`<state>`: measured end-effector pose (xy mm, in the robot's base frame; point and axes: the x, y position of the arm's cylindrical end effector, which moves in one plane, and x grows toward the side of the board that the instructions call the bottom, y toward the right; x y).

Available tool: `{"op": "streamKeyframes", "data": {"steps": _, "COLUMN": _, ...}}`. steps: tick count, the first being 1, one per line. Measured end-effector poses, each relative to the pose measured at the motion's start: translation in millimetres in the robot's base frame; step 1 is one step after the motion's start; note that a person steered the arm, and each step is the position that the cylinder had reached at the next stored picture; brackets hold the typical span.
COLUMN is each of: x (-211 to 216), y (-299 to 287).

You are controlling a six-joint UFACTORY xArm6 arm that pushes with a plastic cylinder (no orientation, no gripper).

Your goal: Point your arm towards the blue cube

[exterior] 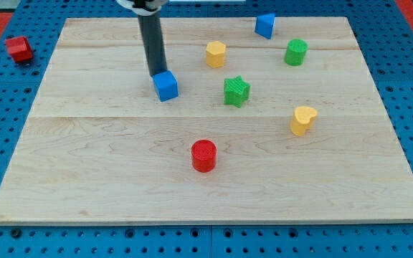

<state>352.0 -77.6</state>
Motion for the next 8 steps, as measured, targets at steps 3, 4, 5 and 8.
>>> {"op": "streamKeyframes", "data": {"steps": 3, "x": 46, "y": 16}}
{"op": "streamKeyframes", "data": {"steps": 4, "x": 28, "y": 27}}
{"op": "streamKeyframes", "data": {"steps": 5, "x": 15, "y": 33}}
{"op": "streamKeyframes", "data": {"steps": 8, "x": -8, "y": 32}}
